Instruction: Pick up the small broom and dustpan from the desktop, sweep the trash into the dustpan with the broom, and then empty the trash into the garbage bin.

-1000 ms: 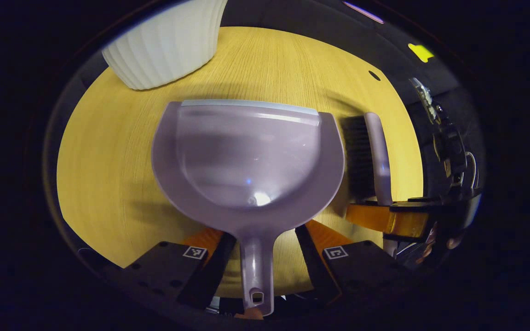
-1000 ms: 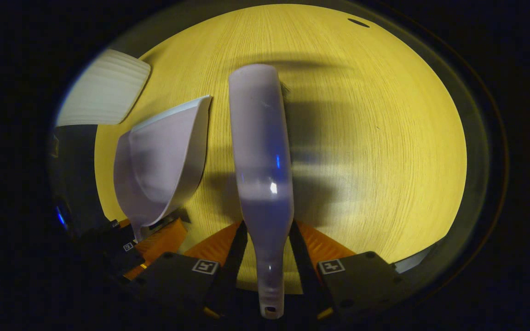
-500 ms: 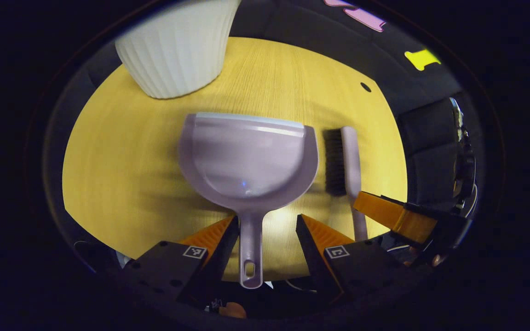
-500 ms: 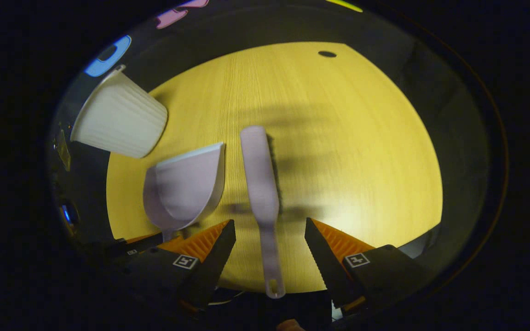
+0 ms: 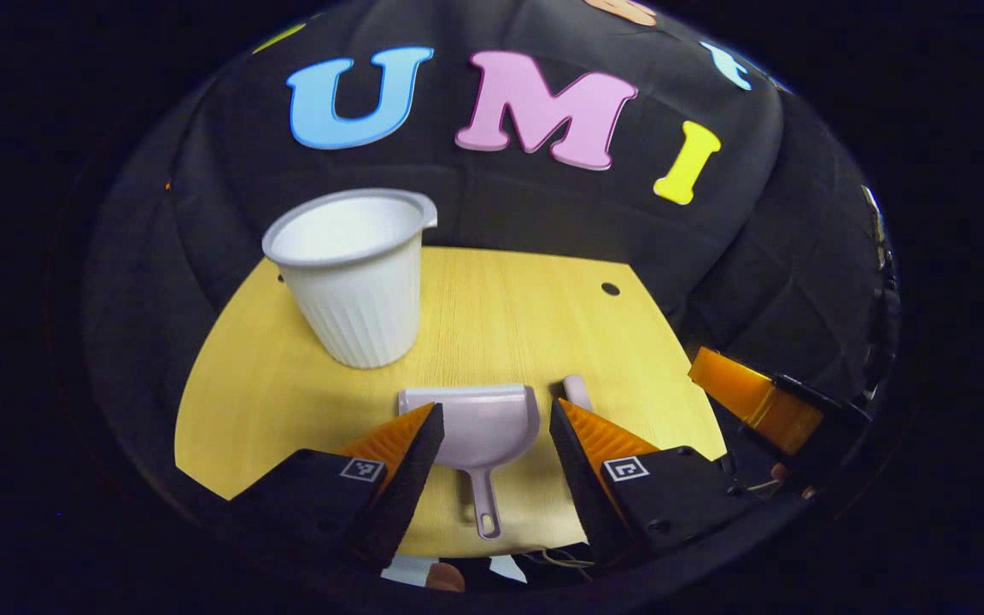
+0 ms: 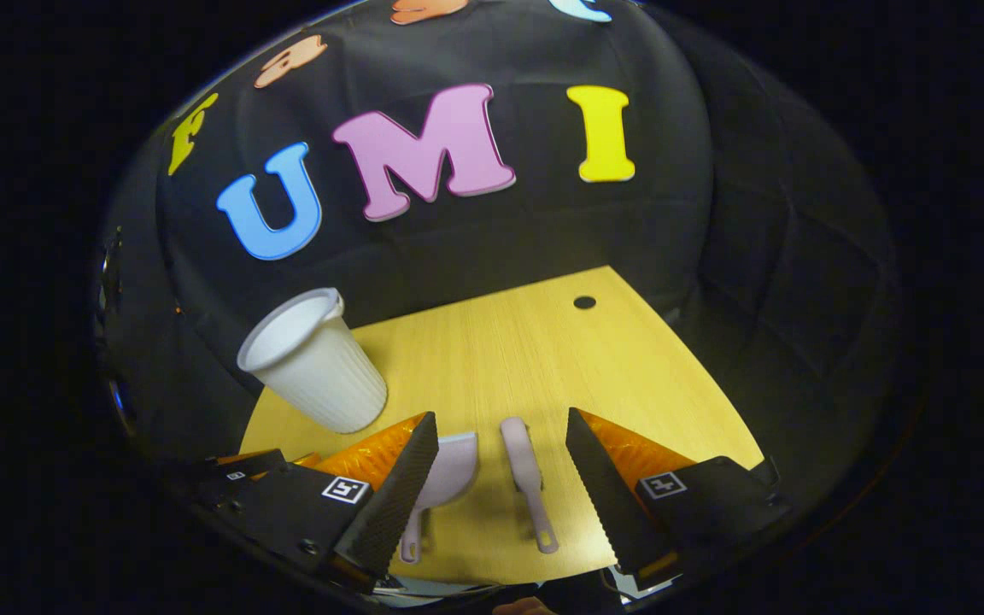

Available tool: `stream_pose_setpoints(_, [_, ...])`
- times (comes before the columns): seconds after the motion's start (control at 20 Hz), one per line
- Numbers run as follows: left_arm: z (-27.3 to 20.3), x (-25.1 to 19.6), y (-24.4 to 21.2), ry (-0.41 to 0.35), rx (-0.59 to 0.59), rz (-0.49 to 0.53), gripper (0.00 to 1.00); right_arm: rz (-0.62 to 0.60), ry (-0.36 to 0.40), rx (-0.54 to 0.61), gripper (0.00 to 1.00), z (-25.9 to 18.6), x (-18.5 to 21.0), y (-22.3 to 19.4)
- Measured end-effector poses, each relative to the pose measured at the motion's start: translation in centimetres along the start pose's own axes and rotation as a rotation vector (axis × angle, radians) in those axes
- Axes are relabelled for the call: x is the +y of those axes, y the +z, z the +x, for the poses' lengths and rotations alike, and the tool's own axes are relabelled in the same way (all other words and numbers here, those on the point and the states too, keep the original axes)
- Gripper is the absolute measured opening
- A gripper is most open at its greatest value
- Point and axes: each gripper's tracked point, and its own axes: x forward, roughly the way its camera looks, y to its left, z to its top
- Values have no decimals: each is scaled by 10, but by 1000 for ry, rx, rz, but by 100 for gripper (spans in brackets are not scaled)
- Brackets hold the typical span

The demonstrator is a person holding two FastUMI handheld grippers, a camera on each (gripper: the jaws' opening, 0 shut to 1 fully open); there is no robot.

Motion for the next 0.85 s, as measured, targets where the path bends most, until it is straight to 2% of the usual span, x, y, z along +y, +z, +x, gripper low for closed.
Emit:
stream_pose_setpoints(0.15, [-24, -6, 13, -59, -160, 28, 76, -82, 19, -193, 98, -49, 29, 24])
stream_pose_setpoints(0.3, [-24, -2, 5, -91, -268, 8, 76, -174, 15, -374, 98, -79, 35, 45])
stream_pose_setpoints(0.55, [-32, -6, 8, 20, -314, -10, 76, -203, 6, -650, 98, -106, 34, 47])
stream_pose_setpoints(0.65, [-38, -6, 8, 71, -345, -16, 76, -198, 31, -661, 98, -101, 38, 43])
stream_pose_setpoints(0.7, [-42, -7, 7, 88, -349, -18, 76, -195, 57, -652, 90, -100, 41, 40])
stream_pose_setpoints(0.85, [-48, -7, 3, 147, -374, 1, 76, -211, 93, -641, 90, -101, 37, 48])
